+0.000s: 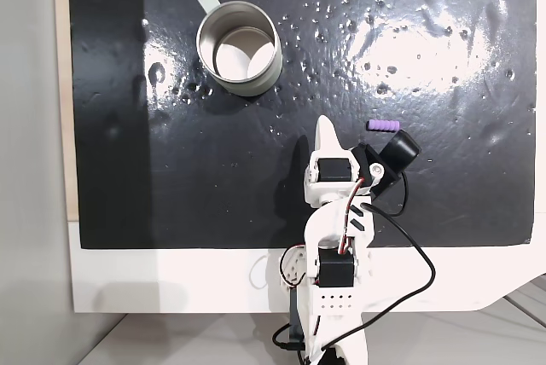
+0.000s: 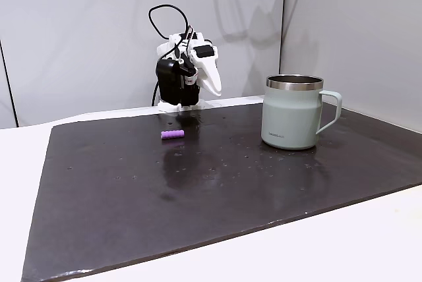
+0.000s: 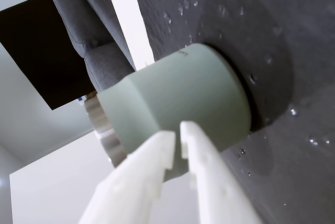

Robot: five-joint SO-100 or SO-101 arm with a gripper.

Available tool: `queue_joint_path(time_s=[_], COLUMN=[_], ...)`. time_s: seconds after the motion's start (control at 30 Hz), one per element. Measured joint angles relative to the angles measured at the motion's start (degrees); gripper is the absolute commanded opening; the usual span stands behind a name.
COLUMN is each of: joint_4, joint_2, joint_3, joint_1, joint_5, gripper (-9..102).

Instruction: Grasp a pengrip and put it in the cup.

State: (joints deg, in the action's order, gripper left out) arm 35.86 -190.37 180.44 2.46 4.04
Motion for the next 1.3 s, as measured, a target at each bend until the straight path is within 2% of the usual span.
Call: queue_joint_path(time_s=[0.53,0.77,0.97,1.3], joint_4=[1.67,12.30,22.15,39.29], joint_2=[0.00,-0.09,7.12,27.86], joint_3=[-0.26,-7.12,-22.76,-51.42], joint_1=[2.55,1.14,-2.02,-13.45], joint_5=[-1.93,-4.39,-8.96,-15.47], gripper=[0,0,1,23])
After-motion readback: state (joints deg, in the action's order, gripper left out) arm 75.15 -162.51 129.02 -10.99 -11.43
